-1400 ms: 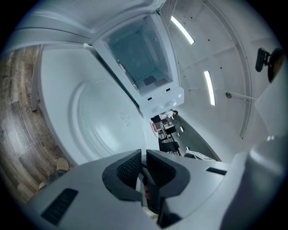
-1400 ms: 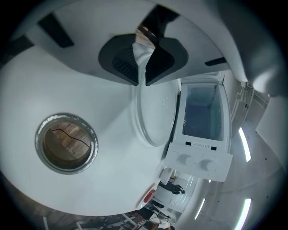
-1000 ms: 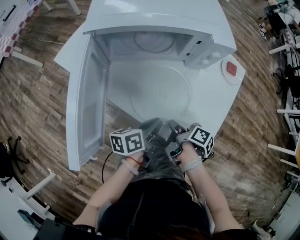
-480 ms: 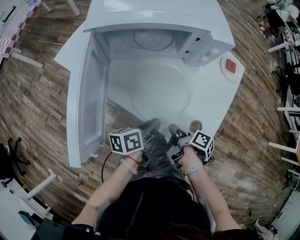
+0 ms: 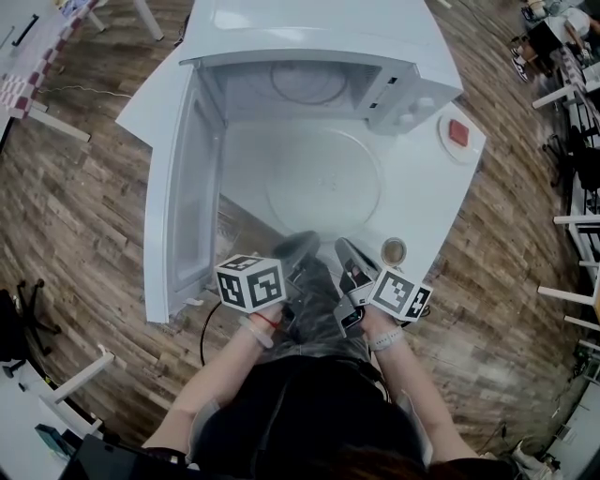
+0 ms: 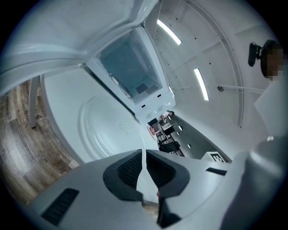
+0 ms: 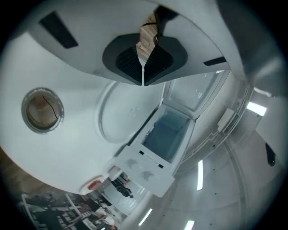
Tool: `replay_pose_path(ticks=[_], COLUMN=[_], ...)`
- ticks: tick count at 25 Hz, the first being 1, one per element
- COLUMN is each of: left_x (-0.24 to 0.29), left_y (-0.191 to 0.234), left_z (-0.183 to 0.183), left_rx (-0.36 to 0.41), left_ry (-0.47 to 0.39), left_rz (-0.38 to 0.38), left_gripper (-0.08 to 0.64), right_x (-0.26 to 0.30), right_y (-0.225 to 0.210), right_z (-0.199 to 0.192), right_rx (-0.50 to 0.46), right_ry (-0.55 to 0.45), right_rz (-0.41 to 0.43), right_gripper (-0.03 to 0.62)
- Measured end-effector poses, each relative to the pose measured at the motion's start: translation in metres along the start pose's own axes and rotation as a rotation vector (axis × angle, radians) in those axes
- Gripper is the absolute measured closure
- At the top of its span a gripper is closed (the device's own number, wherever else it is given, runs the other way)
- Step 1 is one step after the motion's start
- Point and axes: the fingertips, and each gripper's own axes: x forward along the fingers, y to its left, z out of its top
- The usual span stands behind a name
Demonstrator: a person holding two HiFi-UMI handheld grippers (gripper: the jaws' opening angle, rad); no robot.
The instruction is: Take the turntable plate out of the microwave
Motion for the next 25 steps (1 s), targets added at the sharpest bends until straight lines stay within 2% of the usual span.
replay_pose_path(ticks=[2,4,7,9,12,14,16,20,25], left_x=[-0.005,-0.011,-0.021,-0.026,-0.034,-0.039,-0.043,-0.049,-0.053], left_y=[-0.005,-0.01,-0.016,-0.019,-0.025,-0.03,-0.033,-0.035,-0.035], left_z=[0.006,0.014,0.021,0.024,0.027,0.029,0.03,0.027,0.012], left_rx=[0.059,0.122,0.171,0.191,0.221,0.252,0.284,0.316,0.338], left_ry=[-0.025,-0.068,-0.133,-0.162,-0.196,-0.209,-0.221,-0.243,-0.224], left_rz=[-0.005,-0.007,-0.007,-0.008,-0.011,-0.012,-0.004,0.013,0.026], left_gripper=[0.526,0.532,0.538,0.542,0.543,0.543,0.543,0.543,0.543], right_x=[-0.002,-0.005,-0.011,-0.016,-0.019,-0.021,-0.022,-0.024,-0.03], right_y=[0.014,0.031,0.056,0.071,0.087,0.095,0.101,0.104,0.101], right_z=[0.001,0.002,0.002,0.001,-0.001,-0.003,-0.004,-0.009,-0.02], right_rx=[-0.155,-0.393,-0.75,-0.89,-1.051,-1.129,-1.159,-1.161,-1.14], right_ry=[-0.002,-0.008,-0.042,-0.078,-0.099,-0.1,-0.103,-0.113,-0.125], right_rz=[0.037,0.05,0.051,0.067,0.075,0.077,0.085,0.098,0.105], right_gripper=[0.561,0.561,0.561,0.561,0.563,0.565,0.568,0.571,0.572])
